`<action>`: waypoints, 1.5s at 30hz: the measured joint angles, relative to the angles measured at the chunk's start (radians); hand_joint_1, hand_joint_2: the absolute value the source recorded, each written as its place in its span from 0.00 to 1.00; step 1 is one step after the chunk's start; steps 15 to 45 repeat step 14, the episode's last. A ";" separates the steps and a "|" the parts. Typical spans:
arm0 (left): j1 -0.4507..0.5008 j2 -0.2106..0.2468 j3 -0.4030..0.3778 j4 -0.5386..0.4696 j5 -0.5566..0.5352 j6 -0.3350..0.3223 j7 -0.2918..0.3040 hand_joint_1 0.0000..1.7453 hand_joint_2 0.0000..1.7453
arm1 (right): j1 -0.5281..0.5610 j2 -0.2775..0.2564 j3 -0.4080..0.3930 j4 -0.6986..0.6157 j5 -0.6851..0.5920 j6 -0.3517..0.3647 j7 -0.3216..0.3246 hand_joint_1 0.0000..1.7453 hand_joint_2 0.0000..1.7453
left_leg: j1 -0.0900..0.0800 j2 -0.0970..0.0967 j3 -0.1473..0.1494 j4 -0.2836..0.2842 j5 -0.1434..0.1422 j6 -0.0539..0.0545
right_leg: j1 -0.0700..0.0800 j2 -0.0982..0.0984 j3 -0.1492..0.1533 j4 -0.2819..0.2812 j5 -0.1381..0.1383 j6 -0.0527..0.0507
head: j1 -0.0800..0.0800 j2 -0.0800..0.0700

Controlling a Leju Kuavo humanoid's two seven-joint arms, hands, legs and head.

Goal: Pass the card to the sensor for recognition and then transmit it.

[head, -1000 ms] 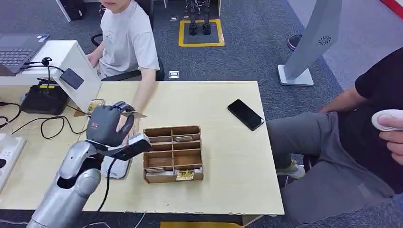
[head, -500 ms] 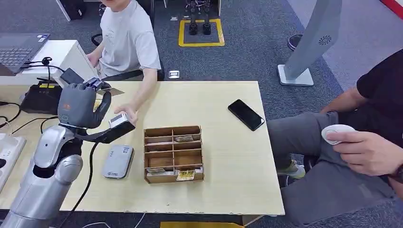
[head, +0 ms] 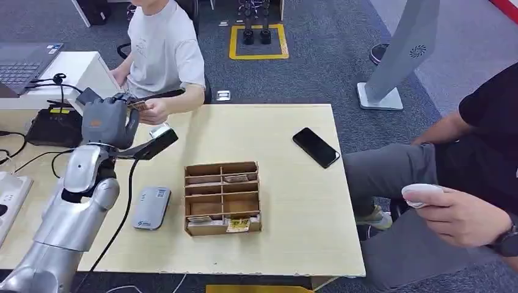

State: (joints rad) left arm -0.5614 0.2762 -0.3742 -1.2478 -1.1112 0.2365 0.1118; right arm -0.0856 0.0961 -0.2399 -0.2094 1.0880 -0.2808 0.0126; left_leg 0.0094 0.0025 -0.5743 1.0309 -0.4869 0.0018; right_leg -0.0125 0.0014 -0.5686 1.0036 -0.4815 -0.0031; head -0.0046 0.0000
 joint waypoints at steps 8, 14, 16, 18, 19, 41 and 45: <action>0.000 -0.007 0.000 0.028 0.000 0.001 -0.002 0.00 1.00 | 0.000 0.000 0.000 0.000 0.001 0.000 0.000 0.00 0.00 | 0.000 0.000 0.000 0.000 0.000 0.000 | 0.000 0.000 0.000 0.000 0.000 0.000 | 0.000 0.000; 0.017 -0.001 0.010 0.030 0.024 0.068 -0.032 0.00 1.00 | 0.001 0.000 0.000 0.000 0.002 -0.002 -0.010 0.00 0.00 | 0.000 0.000 0.000 0.000 0.000 0.000 | 0.000 0.000 0.001 0.000 0.000 0.000 | 0.000 0.000; 0.017 -0.001 0.010 0.030 0.024 0.068 -0.032 0.00 1.00 | 0.001 0.000 0.000 0.000 0.002 -0.002 -0.010 0.00 0.00 | 0.000 0.000 0.000 0.000 0.000 0.000 | 0.000 0.000 0.001 0.000 0.000 0.000 | 0.000 0.000; 0.017 -0.001 0.010 0.030 0.024 0.068 -0.032 0.00 1.00 | 0.001 0.000 0.000 0.000 0.002 -0.002 -0.010 0.00 0.00 | 0.000 0.000 0.000 0.000 0.000 0.000 | 0.000 0.000 0.001 0.000 0.000 0.000 | 0.000 0.000; 0.017 -0.001 0.010 0.030 0.024 0.068 -0.032 0.00 1.00 | 0.001 0.000 0.000 0.000 0.002 -0.002 -0.010 0.00 0.00 | 0.000 0.000 0.000 0.000 0.000 0.000 | 0.000 0.000 0.001 0.000 0.000 0.000 | 0.000 0.000; 0.017 -0.001 0.010 0.030 0.024 0.068 -0.032 0.00 1.00 | 0.001 0.000 0.000 0.000 0.002 -0.002 -0.010 0.00 0.00 | 0.000 0.000 0.000 0.000 0.000 0.000 | 0.000 0.000 0.001 0.000 0.000 0.000 | 0.000 0.000; 0.017 -0.001 0.010 0.030 0.024 0.068 -0.032 0.00 1.00 | 0.001 0.000 0.000 0.000 0.002 -0.002 -0.010 0.00 0.00 | 0.000 0.000 0.000 0.000 0.000 0.000 | 0.000 0.000 0.001 0.000 0.000 0.000 | 0.000 0.000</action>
